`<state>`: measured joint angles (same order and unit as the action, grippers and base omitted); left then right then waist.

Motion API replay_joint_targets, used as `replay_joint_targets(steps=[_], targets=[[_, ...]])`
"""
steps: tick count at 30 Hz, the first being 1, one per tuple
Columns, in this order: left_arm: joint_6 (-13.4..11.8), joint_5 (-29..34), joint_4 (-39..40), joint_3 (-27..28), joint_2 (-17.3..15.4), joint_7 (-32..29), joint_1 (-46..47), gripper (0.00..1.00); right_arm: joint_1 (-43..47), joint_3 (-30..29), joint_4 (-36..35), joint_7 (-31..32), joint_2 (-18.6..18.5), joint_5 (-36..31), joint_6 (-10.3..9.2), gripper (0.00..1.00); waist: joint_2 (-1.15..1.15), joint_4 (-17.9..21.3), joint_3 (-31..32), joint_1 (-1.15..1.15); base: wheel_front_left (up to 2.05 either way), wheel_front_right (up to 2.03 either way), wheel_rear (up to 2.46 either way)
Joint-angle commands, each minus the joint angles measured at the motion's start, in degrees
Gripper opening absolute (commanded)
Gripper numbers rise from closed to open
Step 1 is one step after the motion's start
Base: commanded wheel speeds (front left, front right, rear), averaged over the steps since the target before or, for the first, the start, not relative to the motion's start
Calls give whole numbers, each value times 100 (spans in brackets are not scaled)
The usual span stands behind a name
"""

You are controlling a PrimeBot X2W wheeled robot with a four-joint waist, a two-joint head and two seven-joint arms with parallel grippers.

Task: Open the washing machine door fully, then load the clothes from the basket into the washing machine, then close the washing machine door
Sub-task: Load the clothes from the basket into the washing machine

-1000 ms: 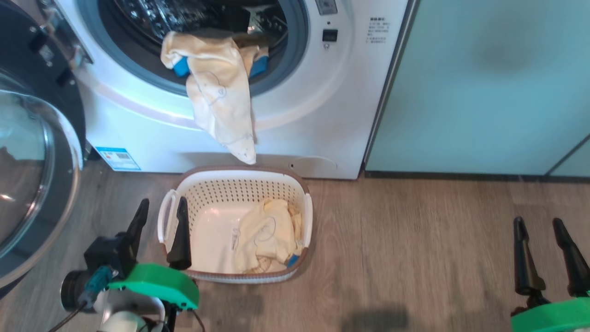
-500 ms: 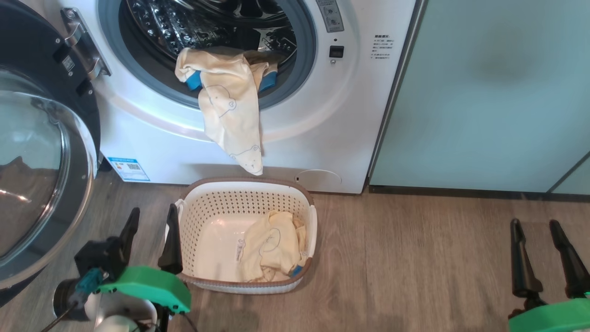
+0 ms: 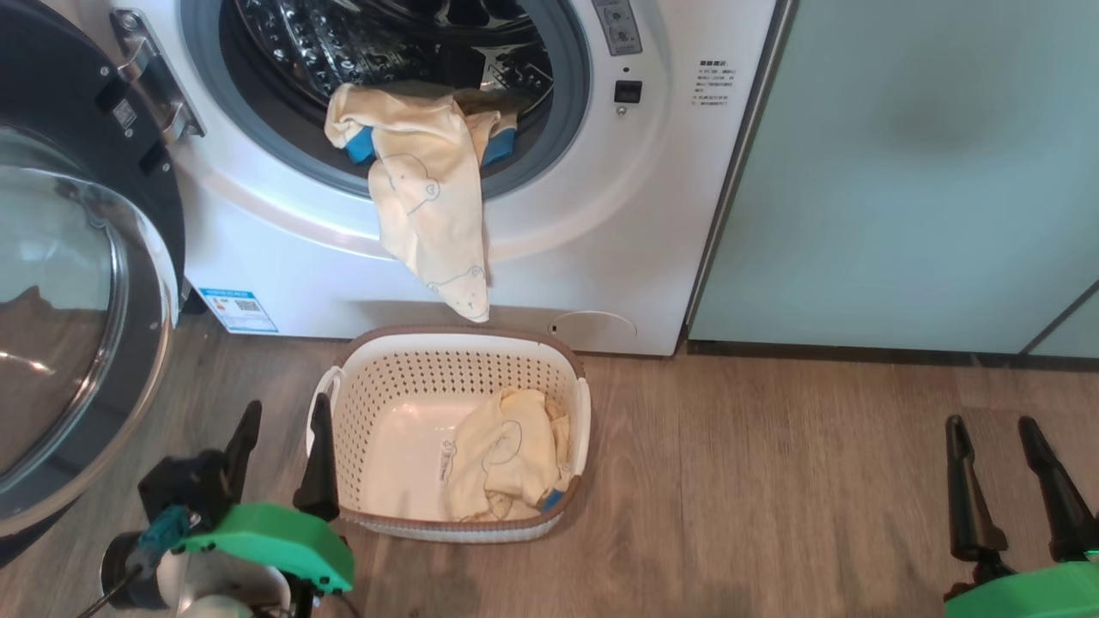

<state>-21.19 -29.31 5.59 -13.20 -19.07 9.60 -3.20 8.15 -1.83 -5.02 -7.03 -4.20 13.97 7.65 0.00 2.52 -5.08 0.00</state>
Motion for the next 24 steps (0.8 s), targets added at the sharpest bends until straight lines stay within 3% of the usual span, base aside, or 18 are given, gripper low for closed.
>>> replay_joint_targets(steps=[1,13,24], targets=[[39,-55,139,250,-126,40,243,100,-116,114,-220,8,-98,8,-16,100,0,9,-34,0,0,0,0],[311,-284,-240,342,-199,47,704,100,-303,134,-255,-38,-122,80,-16,100,0,102,-464,0,0,0,0],[795,-488,-1271,422,-328,85,1951,100,-773,285,-184,-215,-202,221,-16,100,0,328,-1311,0,0,0,0]])
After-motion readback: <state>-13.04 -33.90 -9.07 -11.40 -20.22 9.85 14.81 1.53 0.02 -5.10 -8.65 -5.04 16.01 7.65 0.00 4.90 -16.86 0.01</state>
